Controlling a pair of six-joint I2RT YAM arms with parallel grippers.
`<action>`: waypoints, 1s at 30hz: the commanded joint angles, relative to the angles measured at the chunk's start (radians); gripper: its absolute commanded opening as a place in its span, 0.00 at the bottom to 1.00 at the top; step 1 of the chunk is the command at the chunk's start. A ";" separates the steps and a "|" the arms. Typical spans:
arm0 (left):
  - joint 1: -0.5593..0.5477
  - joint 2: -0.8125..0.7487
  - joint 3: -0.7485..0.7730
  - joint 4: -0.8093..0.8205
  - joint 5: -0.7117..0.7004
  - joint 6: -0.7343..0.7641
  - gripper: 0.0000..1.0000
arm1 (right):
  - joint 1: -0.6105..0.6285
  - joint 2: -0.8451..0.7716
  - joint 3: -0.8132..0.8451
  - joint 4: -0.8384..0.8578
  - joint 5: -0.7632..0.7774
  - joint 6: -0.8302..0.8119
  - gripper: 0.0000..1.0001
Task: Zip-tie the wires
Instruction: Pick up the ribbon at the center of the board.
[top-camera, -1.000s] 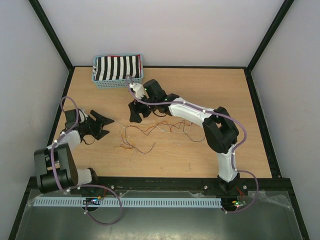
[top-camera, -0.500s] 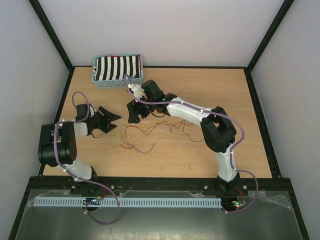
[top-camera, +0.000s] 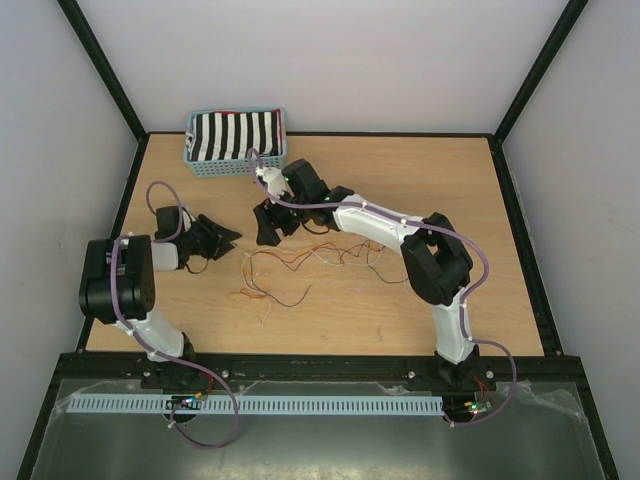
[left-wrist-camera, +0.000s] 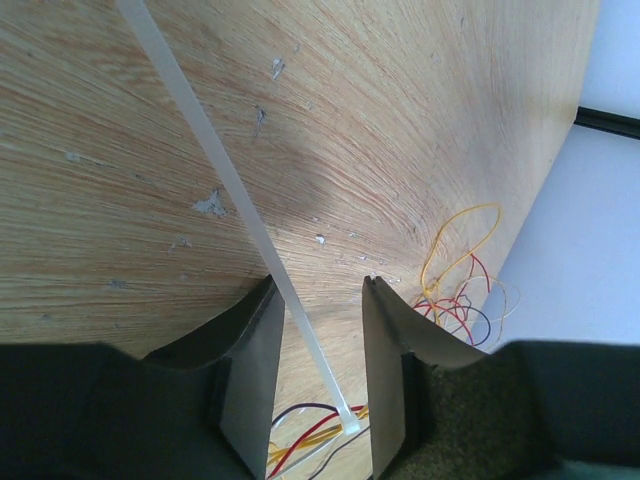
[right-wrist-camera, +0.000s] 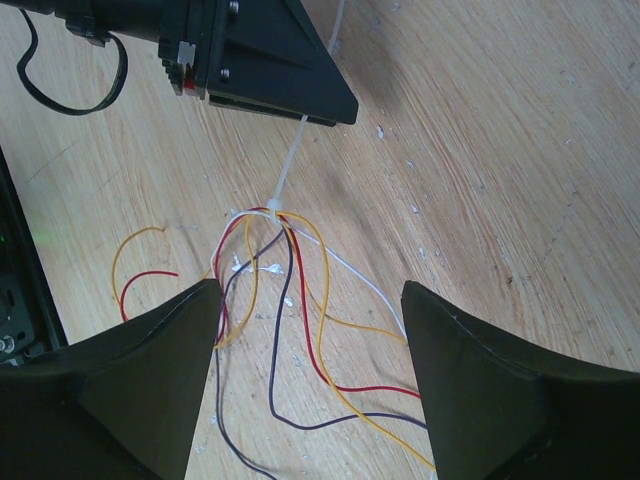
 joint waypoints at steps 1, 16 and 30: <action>-0.006 0.006 0.003 0.013 -0.020 0.022 0.36 | 0.006 0.009 0.032 -0.013 -0.007 -0.028 0.83; -0.026 -0.029 -0.001 0.012 -0.026 0.033 0.05 | 0.043 0.133 0.153 -0.033 -0.099 -0.018 0.74; -0.038 -0.053 0.002 0.009 -0.028 0.026 0.00 | 0.073 0.245 0.215 -0.043 -0.114 -0.006 0.66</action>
